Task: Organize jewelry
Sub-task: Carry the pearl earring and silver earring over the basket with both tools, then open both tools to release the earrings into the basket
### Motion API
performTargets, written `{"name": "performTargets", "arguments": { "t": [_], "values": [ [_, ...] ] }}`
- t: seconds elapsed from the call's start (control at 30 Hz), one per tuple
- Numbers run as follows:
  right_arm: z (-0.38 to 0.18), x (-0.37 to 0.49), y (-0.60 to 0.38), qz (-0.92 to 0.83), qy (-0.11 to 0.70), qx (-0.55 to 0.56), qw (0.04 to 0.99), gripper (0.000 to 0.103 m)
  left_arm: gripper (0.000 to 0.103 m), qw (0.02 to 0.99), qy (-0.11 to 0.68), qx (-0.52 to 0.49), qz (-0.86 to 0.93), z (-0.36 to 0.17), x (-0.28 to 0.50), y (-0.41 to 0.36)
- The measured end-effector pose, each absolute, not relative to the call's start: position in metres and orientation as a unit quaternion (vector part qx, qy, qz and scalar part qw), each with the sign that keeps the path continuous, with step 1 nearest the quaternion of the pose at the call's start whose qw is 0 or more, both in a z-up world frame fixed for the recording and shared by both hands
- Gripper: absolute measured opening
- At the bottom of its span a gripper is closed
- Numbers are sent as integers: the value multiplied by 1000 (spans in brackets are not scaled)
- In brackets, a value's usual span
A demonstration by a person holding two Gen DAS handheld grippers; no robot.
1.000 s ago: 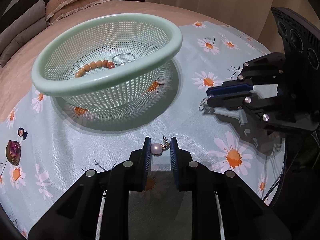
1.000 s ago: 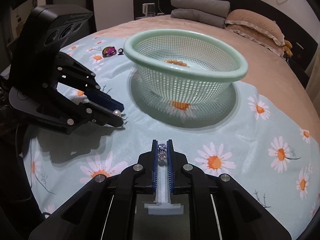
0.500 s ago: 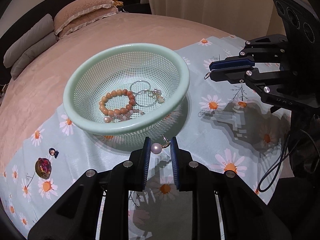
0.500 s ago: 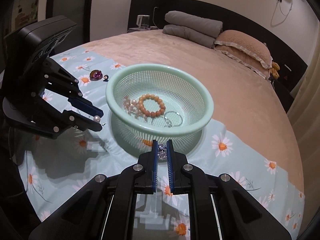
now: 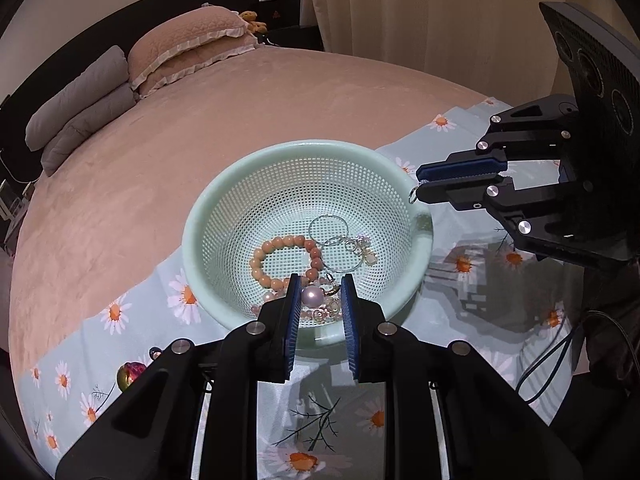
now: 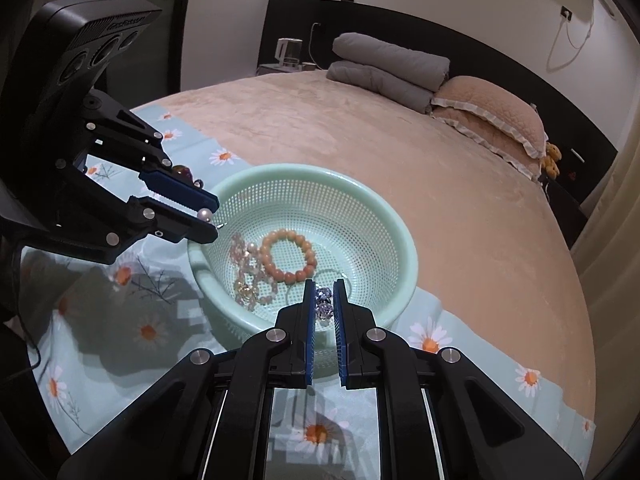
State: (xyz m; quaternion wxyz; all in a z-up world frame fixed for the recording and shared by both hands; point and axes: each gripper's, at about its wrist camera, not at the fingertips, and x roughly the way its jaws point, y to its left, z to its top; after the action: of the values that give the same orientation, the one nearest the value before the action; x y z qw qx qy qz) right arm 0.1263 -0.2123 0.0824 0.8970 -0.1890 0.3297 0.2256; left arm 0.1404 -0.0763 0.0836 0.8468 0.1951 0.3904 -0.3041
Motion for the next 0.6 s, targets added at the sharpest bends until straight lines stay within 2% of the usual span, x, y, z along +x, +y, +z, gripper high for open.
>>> {"name": "performTargets", "arguments": {
  "t": [0.4,0.43,0.47,0.5,0.53,0.6],
  "values": [
    [58,148,-217,220,353,-154,896,9,22,840,417,182,-295,64,159,-75],
    [58,150,-217,219,352,-150,897,9,23,841,418,181,-291,64,162,-74],
    [58,150,-218,218,351,-146,899,11,33,843,417,179,-287,64,163,-73],
    [58,152,-219,215,352,-140,900,16,49,845,417,176,-284,65,164,-72],
    [58,153,-219,211,353,-138,901,22,56,846,417,173,-282,66,164,-71],
    [57,151,-218,194,350,-145,905,69,71,851,412,171,-277,69,162,-69]
  ]
}}
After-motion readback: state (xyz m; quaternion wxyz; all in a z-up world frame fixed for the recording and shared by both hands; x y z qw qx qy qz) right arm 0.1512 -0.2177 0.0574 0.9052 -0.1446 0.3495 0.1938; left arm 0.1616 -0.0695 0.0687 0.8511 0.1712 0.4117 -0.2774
